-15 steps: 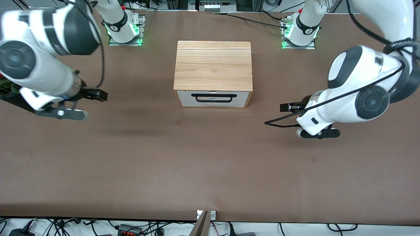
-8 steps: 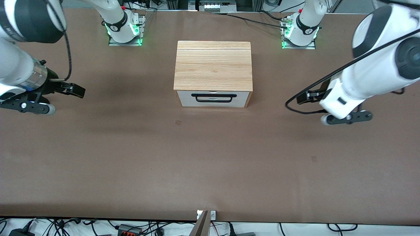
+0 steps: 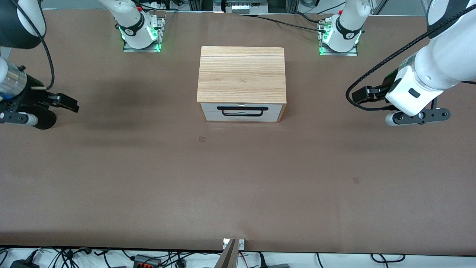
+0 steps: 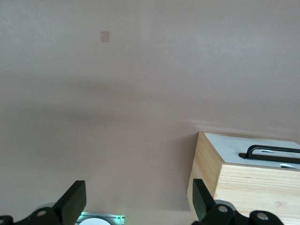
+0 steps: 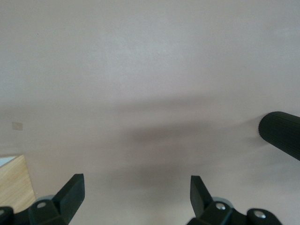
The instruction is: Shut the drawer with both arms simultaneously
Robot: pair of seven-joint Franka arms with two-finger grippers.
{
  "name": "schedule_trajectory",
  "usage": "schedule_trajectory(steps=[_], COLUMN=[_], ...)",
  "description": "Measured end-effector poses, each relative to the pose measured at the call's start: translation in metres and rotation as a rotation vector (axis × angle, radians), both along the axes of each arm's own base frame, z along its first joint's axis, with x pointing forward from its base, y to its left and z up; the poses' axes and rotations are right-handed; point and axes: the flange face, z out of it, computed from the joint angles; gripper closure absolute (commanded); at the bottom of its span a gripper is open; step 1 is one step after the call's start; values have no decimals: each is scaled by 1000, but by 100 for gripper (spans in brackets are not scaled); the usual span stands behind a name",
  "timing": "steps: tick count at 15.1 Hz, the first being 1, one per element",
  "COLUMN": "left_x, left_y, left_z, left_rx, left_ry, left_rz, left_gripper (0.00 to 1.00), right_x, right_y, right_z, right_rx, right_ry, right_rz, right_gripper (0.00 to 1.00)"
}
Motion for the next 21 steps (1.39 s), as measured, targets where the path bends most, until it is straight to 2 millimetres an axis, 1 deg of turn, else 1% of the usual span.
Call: schedule_trajectory(steps=[1, 3, 4, 6, 8, 21], left_x=[0, -2, -4, -8, -13, -19], left_y=[0, 0, 0, -2, -3, -3], left_z=[0, -1, -2, 1, 5, 7], left_rx=[0, 2, 4, 6, 8, 12], left_ry=[2, 18, 25, 39, 45, 48], left_rz=[-5, -13, -17, -28, -33, -37], left_gripper=[0, 0, 0, 0, 0, 0], right_x=[-9, -19, -21, -29, -37, -39], right_y=[-2, -4, -9, -25, -34, -25], right_z=[2, 11, 19, 30, 34, 32], right_rx=[-1, -2, -3, -5, -4, -2], right_ry=[-5, -29, -48, -62, -39, -13], right_rz=[1, 18, 15, -7, -20, -4], right_gripper=[0, 0, 0, 0, 0, 0])
